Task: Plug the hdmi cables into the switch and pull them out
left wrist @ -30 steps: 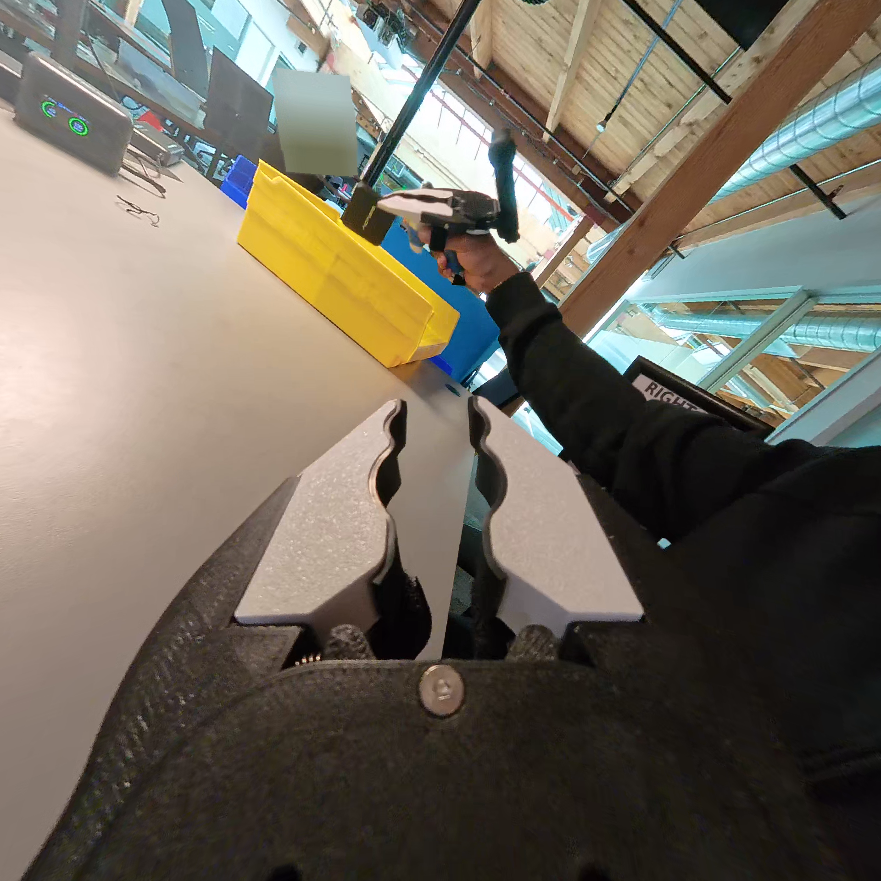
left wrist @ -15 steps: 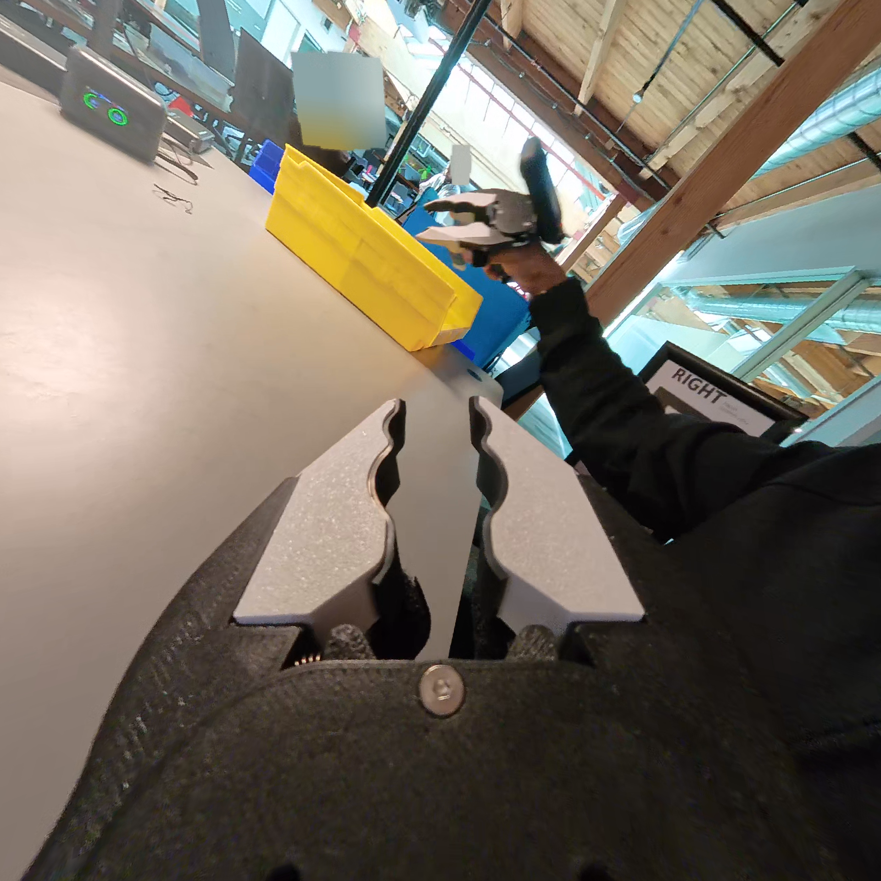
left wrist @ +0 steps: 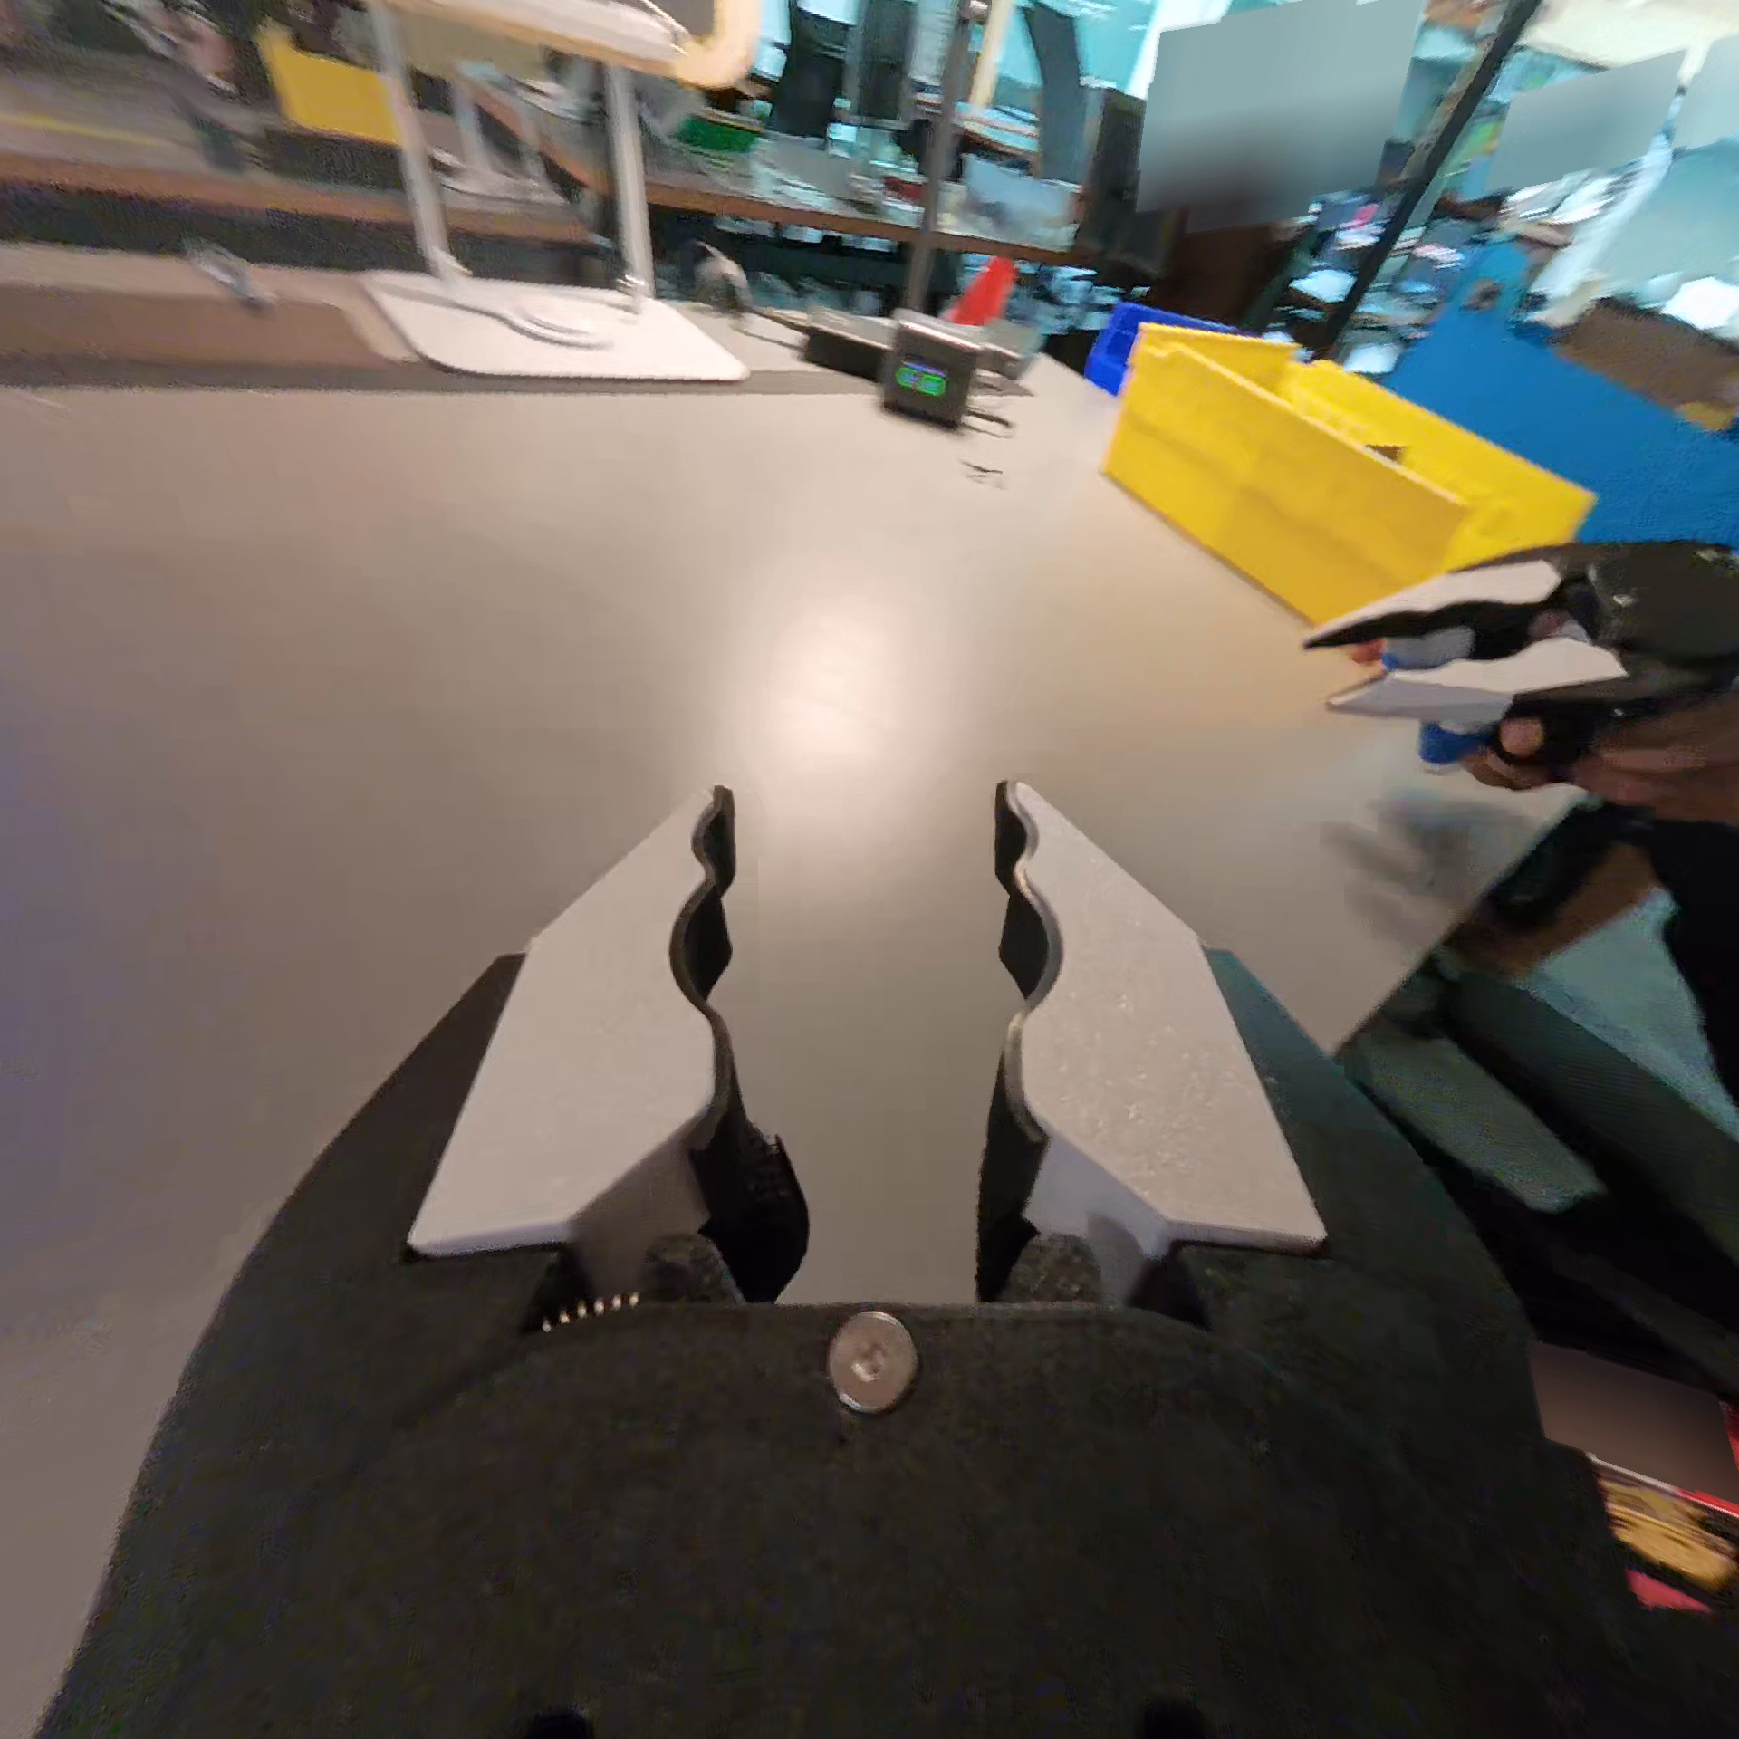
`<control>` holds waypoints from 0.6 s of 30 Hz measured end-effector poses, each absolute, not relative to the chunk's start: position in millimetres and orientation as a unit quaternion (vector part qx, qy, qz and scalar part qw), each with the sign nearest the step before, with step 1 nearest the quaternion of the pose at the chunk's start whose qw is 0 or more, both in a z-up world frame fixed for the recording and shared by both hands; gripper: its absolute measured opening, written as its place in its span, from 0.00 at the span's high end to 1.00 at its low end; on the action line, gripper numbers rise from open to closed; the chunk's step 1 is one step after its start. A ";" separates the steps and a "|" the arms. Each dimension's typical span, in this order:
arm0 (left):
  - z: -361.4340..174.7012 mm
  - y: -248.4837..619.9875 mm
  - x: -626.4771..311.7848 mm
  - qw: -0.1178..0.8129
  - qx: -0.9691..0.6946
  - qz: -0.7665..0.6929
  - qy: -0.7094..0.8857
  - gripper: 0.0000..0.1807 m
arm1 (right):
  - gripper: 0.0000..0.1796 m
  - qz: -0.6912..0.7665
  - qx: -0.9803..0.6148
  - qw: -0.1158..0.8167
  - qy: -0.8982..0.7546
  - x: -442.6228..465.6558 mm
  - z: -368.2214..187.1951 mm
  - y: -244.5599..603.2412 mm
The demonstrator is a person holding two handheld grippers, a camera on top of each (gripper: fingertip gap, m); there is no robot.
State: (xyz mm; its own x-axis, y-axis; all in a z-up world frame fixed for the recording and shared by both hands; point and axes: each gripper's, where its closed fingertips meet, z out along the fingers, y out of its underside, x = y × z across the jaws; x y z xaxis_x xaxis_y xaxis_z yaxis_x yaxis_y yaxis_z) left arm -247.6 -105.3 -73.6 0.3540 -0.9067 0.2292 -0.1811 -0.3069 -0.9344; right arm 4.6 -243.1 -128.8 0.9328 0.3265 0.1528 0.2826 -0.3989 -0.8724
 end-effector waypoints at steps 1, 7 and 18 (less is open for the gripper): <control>-67.1 -96.3 -259.9 0.457 -0.700 -0.390 0.386 0.67 | 0.77 0.020 -0.847 0.501 -0.177 9.3 -140.1 -240.4; -17.8 -24.3 -356.4 0.555 -0.733 -0.244 0.310 0.65 | 0.78 -0.038 -0.869 0.441 -0.221 16.0 -166.5 -242.3; -42.0 122.9 -409.5 0.428 -0.844 -0.118 0.302 0.64 | 0.78 -0.030 -0.867 0.441 -0.231 13.1 -166.3 -244.5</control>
State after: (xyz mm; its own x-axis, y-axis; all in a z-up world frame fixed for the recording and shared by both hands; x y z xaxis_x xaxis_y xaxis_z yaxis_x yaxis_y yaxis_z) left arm -409.5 122.9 -42.0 0.7899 -0.6105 -0.0581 -0.4079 -0.4522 -0.7932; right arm 13.1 -244.5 -166.3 0.8913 0.3740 0.2565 0.4274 -0.5035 -0.7509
